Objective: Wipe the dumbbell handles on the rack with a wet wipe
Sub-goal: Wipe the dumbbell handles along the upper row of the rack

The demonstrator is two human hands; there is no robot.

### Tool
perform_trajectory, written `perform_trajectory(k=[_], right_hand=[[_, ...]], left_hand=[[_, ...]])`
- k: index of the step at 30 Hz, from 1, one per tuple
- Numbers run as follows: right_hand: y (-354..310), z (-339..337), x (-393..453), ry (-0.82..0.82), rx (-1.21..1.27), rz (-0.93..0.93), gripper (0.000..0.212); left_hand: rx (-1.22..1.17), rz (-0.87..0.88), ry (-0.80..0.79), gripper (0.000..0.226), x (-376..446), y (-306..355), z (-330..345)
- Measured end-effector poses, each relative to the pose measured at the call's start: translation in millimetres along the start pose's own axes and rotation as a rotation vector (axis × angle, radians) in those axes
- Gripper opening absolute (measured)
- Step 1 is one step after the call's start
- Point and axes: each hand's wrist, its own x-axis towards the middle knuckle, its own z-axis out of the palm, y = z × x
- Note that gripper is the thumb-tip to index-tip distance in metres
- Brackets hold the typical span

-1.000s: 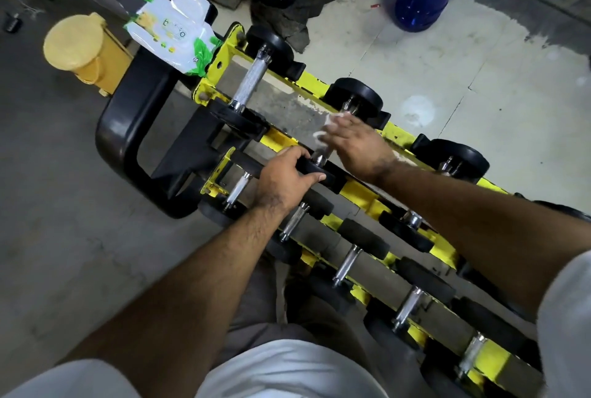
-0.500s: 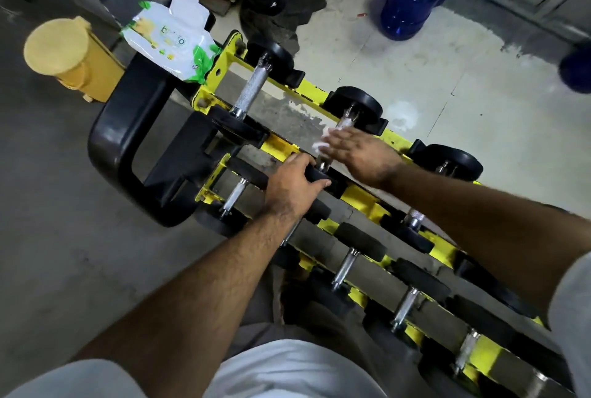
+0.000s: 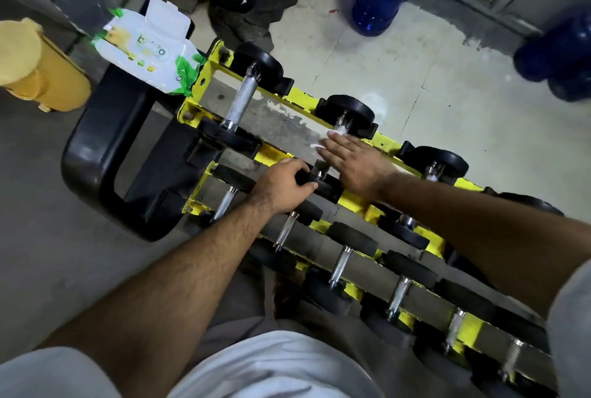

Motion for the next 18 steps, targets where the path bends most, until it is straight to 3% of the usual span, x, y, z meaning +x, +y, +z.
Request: perform_trajectory(k=[3,7,11,15,18], right_hand=[[5,-15,10,-0.033,-0.050,0.189,0.070],[-10,-23,13,-0.132,-0.054,0.070,0.072],[-3,-35,18,-0.143,-0.010,0.222,0.067],[-8,-34,25,-0.119,-0.015,0.131,0.057],[-3,-38,28,-0.112,-0.024,0.220,0.053]], left_hand=[[-0.091,-0.016,-0.033,0.032,6,-5,-4],[-0.173,-0.042,-0.054,0.041,11,-12,-6],[-0.212,-0.042,-0.086,0.042,15,-19,-2],[-0.216,-0.023,-0.047,0.039,15,-18,3],[-0.194,-0.011,-0.038,0.040,15,-16,3]])
